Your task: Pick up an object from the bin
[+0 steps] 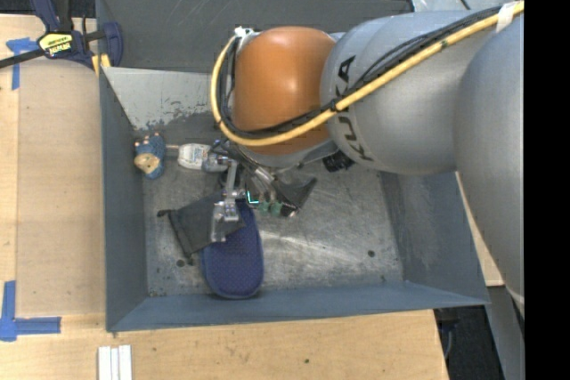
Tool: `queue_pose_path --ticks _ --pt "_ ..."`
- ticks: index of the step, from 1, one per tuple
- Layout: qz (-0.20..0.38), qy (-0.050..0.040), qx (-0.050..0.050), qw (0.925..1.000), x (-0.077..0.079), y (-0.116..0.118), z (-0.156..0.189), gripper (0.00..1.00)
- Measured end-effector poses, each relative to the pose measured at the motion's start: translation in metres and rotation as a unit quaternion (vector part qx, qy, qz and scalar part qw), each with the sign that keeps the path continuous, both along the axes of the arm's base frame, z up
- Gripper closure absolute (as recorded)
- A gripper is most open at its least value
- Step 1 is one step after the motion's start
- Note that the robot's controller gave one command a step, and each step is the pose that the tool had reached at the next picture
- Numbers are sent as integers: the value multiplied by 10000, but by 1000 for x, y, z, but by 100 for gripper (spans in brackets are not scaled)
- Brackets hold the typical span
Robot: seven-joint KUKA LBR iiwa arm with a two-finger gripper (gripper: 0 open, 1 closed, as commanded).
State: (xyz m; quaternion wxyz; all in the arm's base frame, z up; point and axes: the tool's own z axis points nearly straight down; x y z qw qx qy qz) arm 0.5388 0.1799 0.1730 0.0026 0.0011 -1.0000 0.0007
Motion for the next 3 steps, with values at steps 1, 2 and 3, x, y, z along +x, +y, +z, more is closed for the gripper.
queue_pose_path --ticks 1,2,3 --pt "1976 -33 33 9803 12 6 -97 0" --pt "1974 -45 37 9803 14 7 -93 100" --pt "3594 -62 16 9331 -24 -4 24 100"
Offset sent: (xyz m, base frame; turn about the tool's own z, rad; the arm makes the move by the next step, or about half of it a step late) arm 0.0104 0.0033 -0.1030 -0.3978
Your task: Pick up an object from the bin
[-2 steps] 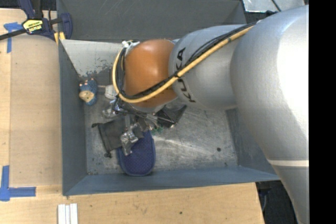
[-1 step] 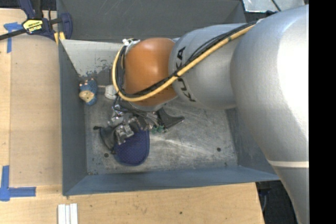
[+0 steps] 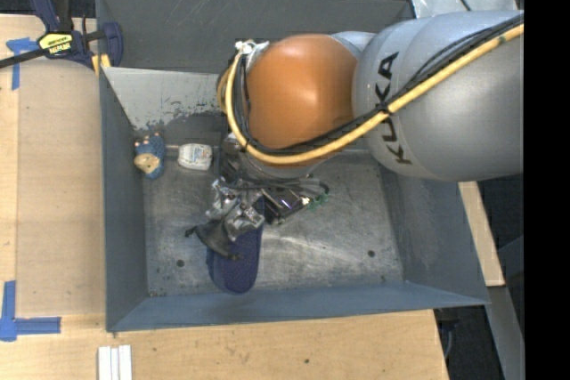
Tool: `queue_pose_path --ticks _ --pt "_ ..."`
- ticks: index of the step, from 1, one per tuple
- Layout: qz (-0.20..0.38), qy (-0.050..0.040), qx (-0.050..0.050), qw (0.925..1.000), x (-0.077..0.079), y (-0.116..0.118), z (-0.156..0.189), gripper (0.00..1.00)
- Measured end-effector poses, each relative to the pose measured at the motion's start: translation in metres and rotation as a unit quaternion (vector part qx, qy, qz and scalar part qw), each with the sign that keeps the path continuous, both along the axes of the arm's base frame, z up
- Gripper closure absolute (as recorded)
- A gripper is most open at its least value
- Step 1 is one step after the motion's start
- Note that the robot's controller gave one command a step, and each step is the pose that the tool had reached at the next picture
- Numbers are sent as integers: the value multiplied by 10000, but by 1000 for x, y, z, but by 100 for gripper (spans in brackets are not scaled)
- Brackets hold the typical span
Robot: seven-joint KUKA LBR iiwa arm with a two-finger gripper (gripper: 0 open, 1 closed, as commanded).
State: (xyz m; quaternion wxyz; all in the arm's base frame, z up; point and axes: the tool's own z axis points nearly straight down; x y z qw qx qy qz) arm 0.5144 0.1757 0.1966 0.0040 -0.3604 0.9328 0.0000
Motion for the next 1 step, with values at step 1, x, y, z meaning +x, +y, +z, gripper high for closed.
queue_pose_path --ticks 1 --pt "1149 -4 -10 9934 6 -9 58 100"
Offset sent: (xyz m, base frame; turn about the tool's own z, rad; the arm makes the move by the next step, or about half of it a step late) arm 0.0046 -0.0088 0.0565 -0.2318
